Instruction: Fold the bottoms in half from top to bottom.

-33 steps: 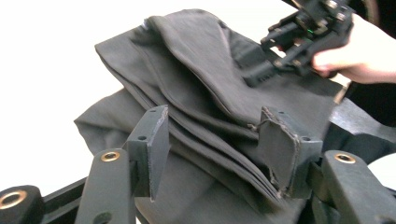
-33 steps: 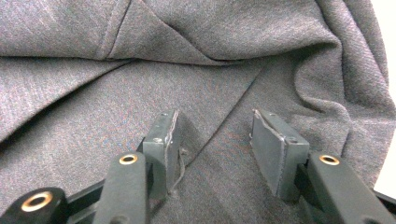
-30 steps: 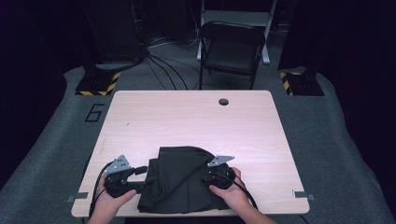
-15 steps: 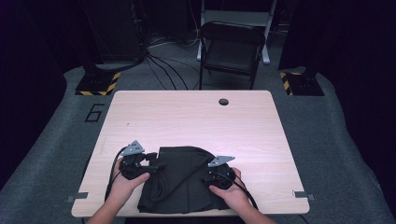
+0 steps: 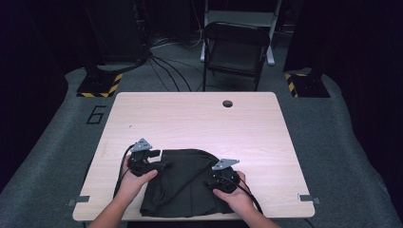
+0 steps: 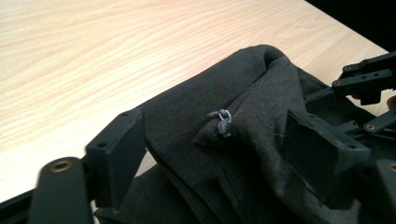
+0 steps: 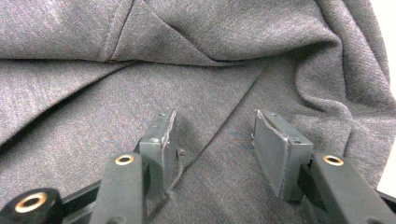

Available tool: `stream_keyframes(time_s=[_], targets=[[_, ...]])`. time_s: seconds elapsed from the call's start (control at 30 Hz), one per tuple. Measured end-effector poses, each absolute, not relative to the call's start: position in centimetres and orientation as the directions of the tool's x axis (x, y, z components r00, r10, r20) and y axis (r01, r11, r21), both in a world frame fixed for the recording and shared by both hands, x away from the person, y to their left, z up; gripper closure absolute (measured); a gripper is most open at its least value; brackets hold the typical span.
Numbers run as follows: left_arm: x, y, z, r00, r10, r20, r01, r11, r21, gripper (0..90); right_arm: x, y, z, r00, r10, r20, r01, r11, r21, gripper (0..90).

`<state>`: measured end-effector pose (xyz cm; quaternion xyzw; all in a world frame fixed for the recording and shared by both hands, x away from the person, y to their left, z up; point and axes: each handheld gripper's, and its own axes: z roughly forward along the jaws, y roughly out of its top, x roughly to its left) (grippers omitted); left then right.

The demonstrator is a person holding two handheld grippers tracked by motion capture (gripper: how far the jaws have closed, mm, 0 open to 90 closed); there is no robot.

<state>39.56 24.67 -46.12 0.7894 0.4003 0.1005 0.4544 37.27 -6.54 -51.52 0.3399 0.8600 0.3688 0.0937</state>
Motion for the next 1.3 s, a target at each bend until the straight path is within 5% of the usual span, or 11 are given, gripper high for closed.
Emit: stream_keyframes(time_s=[0.77, 0.93, 1.07, 1.3], targets=[[41.4, 24.5, -48.3, 0.645, 0.703, -0.299, 0.596, -0.219, 0.772, 17.1, 37.2, -6.6, -51.6, -0.747, 0.658, 0.094, 0.517, 0.488, 0.703, 48.4], [40.9, 24.5, -47.9, 0.665, 0.695, -0.275, 0.567, -0.229, 0.791, 30.0, 37.2, -6.6, -51.6, -0.747, 0.658, 0.094, 0.518, 0.488, 0.703, 48.3], [40.5, 24.8, -47.4, 0.675, 0.676, -0.296, 0.554, -0.199, 0.808, 53.0, 37.2, -6.5, -51.6, -0.746, 0.659, 0.097, 0.520, 0.486, 0.702, 48.0], [39.5, 25.2, -45.9, 0.704, 0.646, -0.294, 0.514, -0.178, 0.839, 71.3, 37.2, -6.4, -51.3, -0.747, 0.656, 0.107, 0.530, 0.490, 0.693, 47.4]])
